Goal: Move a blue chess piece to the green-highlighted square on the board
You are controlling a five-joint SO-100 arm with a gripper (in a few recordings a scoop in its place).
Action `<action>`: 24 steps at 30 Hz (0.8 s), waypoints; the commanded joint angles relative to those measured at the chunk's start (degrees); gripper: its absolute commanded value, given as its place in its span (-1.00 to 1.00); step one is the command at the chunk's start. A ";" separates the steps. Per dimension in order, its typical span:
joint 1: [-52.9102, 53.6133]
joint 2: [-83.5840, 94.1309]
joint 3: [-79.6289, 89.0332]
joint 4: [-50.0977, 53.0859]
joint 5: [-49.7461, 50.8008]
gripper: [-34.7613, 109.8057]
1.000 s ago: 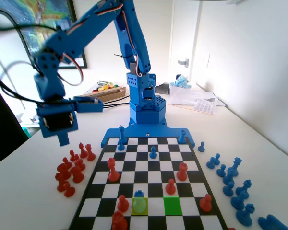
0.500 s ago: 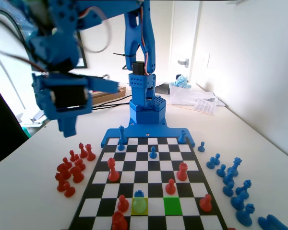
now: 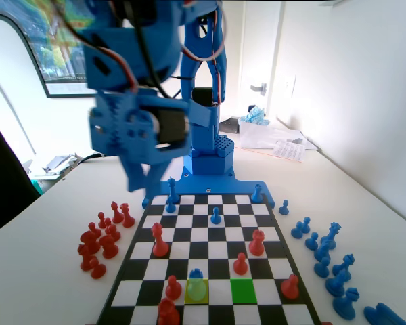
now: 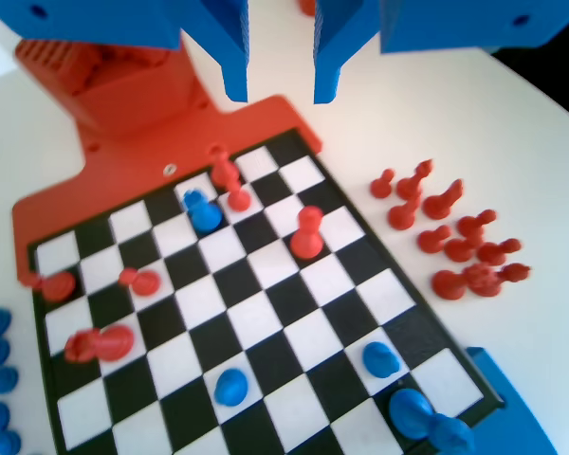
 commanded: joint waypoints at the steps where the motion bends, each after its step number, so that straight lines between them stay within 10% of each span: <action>1: -2.72 5.10 1.58 -2.64 -0.79 -0.34; 24: -8.26 -18.19 -8.26 -11.16 -0.62 -0.32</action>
